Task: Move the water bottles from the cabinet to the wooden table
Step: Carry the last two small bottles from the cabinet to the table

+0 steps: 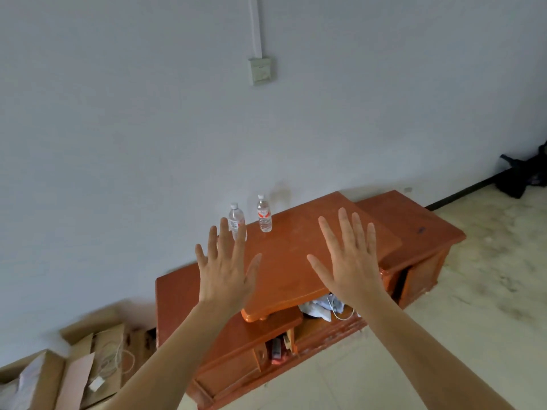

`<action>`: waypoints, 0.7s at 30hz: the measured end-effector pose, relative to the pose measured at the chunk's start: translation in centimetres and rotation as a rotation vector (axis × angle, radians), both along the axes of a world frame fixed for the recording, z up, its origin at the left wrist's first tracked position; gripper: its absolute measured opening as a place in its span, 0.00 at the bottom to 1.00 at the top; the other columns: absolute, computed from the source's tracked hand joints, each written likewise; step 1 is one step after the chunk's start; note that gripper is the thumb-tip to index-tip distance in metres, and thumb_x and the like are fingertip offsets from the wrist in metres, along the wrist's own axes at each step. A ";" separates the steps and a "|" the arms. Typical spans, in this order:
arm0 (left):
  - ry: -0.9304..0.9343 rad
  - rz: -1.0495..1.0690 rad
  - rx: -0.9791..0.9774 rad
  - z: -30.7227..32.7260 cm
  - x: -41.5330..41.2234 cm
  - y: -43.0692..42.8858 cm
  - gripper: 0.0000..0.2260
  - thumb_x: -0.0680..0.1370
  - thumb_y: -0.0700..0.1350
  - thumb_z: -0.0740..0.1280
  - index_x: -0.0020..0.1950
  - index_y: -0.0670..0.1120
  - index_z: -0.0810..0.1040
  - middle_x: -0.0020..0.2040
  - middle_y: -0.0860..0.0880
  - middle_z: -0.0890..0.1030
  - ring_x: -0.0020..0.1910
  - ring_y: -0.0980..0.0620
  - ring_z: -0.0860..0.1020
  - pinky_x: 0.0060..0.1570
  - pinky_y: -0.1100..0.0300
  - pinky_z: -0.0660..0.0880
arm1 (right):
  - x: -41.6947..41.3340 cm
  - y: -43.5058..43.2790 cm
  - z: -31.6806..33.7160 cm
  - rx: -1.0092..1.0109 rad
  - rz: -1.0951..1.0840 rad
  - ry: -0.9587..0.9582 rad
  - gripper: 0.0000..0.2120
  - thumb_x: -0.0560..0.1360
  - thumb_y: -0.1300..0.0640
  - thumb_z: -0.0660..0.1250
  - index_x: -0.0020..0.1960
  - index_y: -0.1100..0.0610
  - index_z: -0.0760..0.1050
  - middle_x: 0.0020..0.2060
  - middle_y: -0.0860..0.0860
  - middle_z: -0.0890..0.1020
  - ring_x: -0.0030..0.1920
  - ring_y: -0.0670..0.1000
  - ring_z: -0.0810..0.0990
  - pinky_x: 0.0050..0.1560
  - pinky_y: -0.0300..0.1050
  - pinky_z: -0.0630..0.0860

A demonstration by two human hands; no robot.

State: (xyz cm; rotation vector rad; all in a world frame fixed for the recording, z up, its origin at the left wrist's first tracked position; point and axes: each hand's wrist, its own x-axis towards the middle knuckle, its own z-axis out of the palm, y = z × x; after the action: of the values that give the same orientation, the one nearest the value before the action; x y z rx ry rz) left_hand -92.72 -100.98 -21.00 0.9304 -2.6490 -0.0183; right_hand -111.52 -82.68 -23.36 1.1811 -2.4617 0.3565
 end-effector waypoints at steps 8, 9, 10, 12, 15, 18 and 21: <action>0.004 0.153 0.089 -3.1 -7.5 -10.3 0.32 0.81 0.66 0.44 0.82 0.53 0.47 0.82 0.45 0.43 0.81 0.42 0.44 0.76 0.36 0.50 | -10.9 -14.3 -1.8 0.086 0.150 -0.134 0.39 0.80 0.28 0.47 0.83 0.46 0.40 0.82 0.59 0.45 0.81 0.63 0.48 0.77 0.68 0.46; 0.002 0.164 0.098 -3.5 -8.4 -11.5 0.32 0.81 0.66 0.44 0.82 0.53 0.47 0.82 0.45 0.42 0.81 0.42 0.43 0.76 0.36 0.49 | -11.8 -15.5 -2.1 0.094 0.147 -0.141 0.39 0.80 0.28 0.47 0.83 0.46 0.40 0.82 0.59 0.45 0.81 0.64 0.49 0.77 0.68 0.46; -0.004 0.168 0.105 -3.9 -9.4 -12.9 0.32 0.82 0.65 0.45 0.82 0.52 0.47 0.82 0.45 0.42 0.81 0.42 0.43 0.76 0.36 0.49 | -12.9 -17.0 -2.6 0.099 0.154 -0.140 0.39 0.80 0.28 0.48 0.83 0.46 0.40 0.82 0.59 0.45 0.81 0.64 0.49 0.77 0.68 0.47; -0.018 0.173 0.141 -5.5 -11.6 -15.7 0.32 0.82 0.65 0.46 0.82 0.52 0.46 0.82 0.46 0.41 0.81 0.42 0.43 0.76 0.37 0.48 | -14.9 -19.9 -3.6 0.134 0.156 -0.166 0.40 0.80 0.28 0.49 0.83 0.45 0.40 0.82 0.59 0.44 0.81 0.65 0.49 0.76 0.69 0.48; 0.006 0.153 0.180 -6.9 -15.0 -19.9 0.32 0.82 0.64 0.49 0.82 0.52 0.46 0.82 0.46 0.42 0.81 0.42 0.44 0.76 0.37 0.49 | -17.5 -23.6 -4.6 0.154 0.157 -0.197 0.40 0.79 0.29 0.50 0.83 0.44 0.38 0.82 0.59 0.43 0.81 0.64 0.48 0.77 0.69 0.50; 0.000 0.166 0.214 -8.1 -18.7 -24.3 0.32 0.83 0.63 0.52 0.82 0.52 0.45 0.82 0.46 0.42 0.81 0.42 0.45 0.76 0.38 0.50 | -20.7 -27.4 -5.0 0.179 0.171 -0.229 0.40 0.79 0.28 0.49 0.82 0.44 0.37 0.82 0.58 0.42 0.81 0.63 0.47 0.77 0.69 0.51; -0.002 0.188 0.270 -9.5 -21.6 -27.6 0.33 0.82 0.64 0.50 0.82 0.54 0.41 0.82 0.47 0.40 0.81 0.44 0.43 0.77 0.40 0.48 | -23.6 -30.3 -6.1 0.182 0.155 -0.276 0.40 0.78 0.27 0.45 0.82 0.43 0.35 0.82 0.57 0.41 0.81 0.62 0.46 0.77 0.67 0.50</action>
State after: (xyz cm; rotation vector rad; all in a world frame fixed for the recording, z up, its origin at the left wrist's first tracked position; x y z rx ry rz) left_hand -114.28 -128.55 -30.51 1.2622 -2.5912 -0.3367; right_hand -135.08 -112.99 -29.43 1.4923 -2.6909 0.3661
